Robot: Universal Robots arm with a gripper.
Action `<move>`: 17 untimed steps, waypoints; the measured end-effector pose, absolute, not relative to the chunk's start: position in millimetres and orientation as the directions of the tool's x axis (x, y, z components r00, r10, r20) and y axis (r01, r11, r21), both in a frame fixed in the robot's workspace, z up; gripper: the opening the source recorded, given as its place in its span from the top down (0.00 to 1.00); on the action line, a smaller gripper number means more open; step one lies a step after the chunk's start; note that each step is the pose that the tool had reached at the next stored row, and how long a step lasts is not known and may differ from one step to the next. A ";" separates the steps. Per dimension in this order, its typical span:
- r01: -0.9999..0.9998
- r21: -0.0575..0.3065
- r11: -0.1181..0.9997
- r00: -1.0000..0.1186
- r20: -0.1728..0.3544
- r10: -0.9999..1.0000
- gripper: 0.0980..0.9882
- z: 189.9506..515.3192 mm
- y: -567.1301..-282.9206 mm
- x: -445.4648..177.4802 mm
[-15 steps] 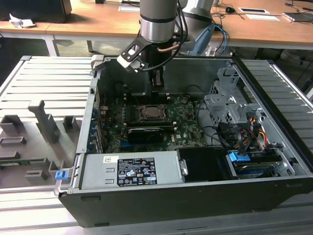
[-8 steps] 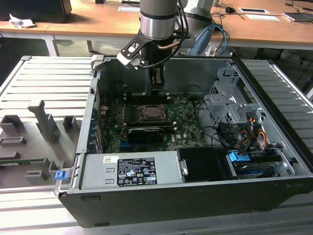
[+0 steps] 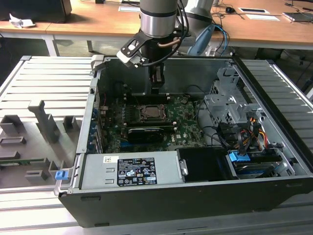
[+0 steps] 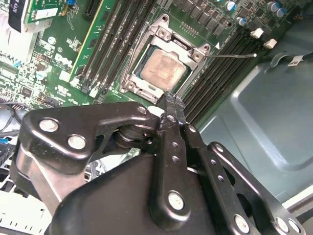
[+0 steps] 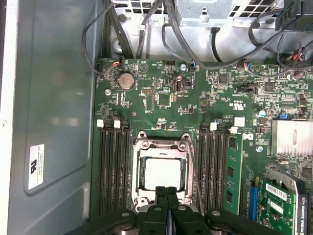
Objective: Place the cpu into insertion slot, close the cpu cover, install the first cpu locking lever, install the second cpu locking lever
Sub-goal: 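Install the first cpu locking lever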
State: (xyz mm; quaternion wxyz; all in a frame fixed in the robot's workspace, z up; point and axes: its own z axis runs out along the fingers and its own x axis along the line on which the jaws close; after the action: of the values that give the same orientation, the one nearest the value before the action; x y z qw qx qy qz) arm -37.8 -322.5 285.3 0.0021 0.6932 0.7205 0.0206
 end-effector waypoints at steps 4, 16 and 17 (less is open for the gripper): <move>0.999 0.033 0.038 -0.039 0.026 0.999 0.99 286.3 -322.5 -37.8; 0.999 0.033 0.038 -0.039 0.025 0.999 0.99 289.4 -322.5 -37.8; 0.999 0.033 0.038 -0.039 0.025 0.999 0.99 289.6 -322.5 -37.8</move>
State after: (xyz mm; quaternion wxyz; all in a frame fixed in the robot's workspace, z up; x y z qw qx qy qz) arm -37.8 -322.5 289.6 0.0022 0.6932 0.7205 0.0206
